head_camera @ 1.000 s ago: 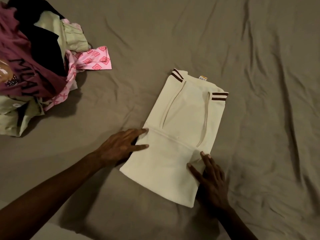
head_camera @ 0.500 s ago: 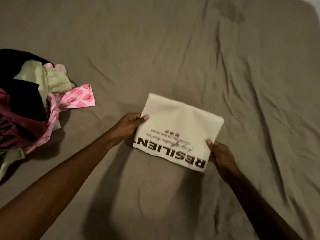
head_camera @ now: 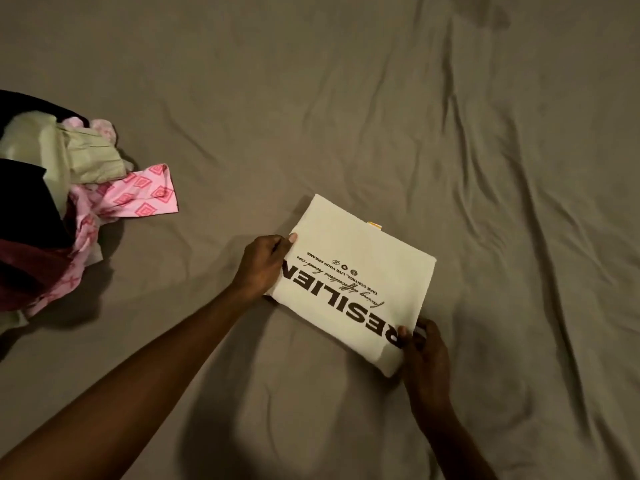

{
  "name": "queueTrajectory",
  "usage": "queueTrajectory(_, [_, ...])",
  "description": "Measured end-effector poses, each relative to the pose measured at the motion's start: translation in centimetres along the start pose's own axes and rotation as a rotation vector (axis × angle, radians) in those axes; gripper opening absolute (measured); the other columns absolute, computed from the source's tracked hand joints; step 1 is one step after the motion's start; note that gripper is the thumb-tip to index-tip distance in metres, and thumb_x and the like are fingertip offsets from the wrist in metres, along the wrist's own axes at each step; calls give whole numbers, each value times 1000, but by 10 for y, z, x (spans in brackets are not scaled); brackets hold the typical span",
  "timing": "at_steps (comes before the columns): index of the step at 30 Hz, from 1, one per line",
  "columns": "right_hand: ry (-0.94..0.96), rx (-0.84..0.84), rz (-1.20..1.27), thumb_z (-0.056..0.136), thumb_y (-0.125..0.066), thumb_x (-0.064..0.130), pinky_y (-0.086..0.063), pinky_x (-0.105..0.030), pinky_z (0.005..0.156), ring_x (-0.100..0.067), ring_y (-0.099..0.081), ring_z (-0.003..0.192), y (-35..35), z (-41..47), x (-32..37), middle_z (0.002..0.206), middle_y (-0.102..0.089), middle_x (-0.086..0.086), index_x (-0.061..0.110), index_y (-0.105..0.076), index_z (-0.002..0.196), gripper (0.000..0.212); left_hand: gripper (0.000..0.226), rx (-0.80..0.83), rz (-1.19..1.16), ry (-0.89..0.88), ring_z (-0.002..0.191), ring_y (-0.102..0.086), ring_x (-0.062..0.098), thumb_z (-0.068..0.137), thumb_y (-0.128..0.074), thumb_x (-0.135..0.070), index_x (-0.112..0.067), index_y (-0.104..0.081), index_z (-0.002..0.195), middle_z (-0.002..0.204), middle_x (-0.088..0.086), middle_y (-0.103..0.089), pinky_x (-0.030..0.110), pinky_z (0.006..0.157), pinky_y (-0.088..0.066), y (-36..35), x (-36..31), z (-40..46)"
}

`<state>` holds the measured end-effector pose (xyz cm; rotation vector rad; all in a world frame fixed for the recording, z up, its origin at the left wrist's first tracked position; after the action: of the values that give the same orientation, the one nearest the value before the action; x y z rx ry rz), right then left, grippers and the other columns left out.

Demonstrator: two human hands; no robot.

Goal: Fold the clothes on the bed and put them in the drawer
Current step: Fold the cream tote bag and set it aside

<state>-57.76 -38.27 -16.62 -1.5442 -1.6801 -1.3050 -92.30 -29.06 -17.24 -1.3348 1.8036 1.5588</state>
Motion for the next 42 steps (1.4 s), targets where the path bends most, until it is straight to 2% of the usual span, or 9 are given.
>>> queueTrajectory(5, [-51, -99, -10, 102, -64, 18, -58, -39, 79, -3, -74, 88, -1, -11, -22, 107, -76, -1, 25, -54, 125, 26, 50, -31, 209, -89, 59, -60, 16, 105, -48, -48, -12, -55, 70, 58, -4, -62, 36, 60, -46, 1, 0, 1])
queueTrajectory(10, [136, -181, -319, 100, -66, 20, -47, -22, 66, -4, -70, 79, 4, -21, 3, 86, -72, 9, 25, -46, 138, 44, 50, -59, 504, -167, 76, -68, 30, 101, -40, -62, -14, -55, 100, 82, 5, -72, 39, 65, -51, 2, -2, -15])
queueTrajectory(15, [634, -20, -767, 84, -79, 47, -33, -41, 111, -29, -41, 144, -17, -53, 20, 158, -40, -12, 18, -48, 153, 81, 96, 55, 326, -388, 113, -58, 5, 67, -82, -70, -34, -45, 149, 138, -13, -53, 29, 87, -52, 24, -5, -54])
queueTrajectory(18, [797, 136, -927, 85, -71, 38, -36, -49, 112, -33, -35, 150, -36, -60, 3, 166, -29, -15, 19, -49, 152, 73, 89, 195, 315, -584, 138, -45, 13, 68, -92, -40, -35, -52, 147, 160, -1, -30, 28, 103, -50, 17, 9, -76])
queueTrajectory(21, [898, 119, -1055, 90, -50, 17, -36, -50, 111, -34, -47, 143, -39, -56, -10, 161, -40, -12, 16, -46, 152, 63, 63, 112, 315, -670, 135, -51, 20, 78, -82, -12, -24, -64, 138, 157, 9, -38, 24, 97, -51, 20, 12, -77])
queueTrajectory(25, [1041, 91, -1015, 88, -62, 11, -41, -49, 105, -32, -66, 119, -37, -53, 16, 133, -68, -15, 5, -68, 130, 43, 46, 24, 260, -689, 133, -49, 28, 81, -70, -1, -18, -72, 124, 150, 8, -49, 30, 103, -46, 29, -1, -74])
queueTrajectory(30, [623, 192, -553, 84, -59, 26, -48, -24, 71, -9, -65, 85, -31, -52, 82, 93, -73, 17, 29, -69, 112, 29, 26, -97, 12, -515, 139, -48, 21, 90, -66, -19, -10, -72, 114, 134, 0, -66, 44, 112, -42, 68, -1, -83])
queueTrajectory(37, [172, 608, 55, 94, -48, -15, -48, -28, 58, -24, -64, 73, -118, -127, 109, 88, -74, -17, 5, -72, 94, 31, 28, -292, -233, -215, 147, -35, 6, 85, -76, -36, -18, -76, 107, 153, -9, -50, 25, 115, -37, 214, 31, -174])
queueTrajectory(42, [-120, 772, 307, 92, -44, -10, -58, -31, 67, -32, -68, 89, -207, -199, 88, 108, -72, -24, -12, -63, 114, 29, 22, -375, -189, -145, 76, -66, 20, 90, -78, -31, -9, -73, 91, 83, 4, -73, 39, 70, -52, 317, 59, -237])
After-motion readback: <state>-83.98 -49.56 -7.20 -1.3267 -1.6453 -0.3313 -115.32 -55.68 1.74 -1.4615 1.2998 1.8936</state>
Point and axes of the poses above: each hand's wrist, its own z-axis towards the middle knuckle, its own y-axis out of the back of the hand, x = y × z, the point moved 9 cm from there along z, towards the middle knuckle
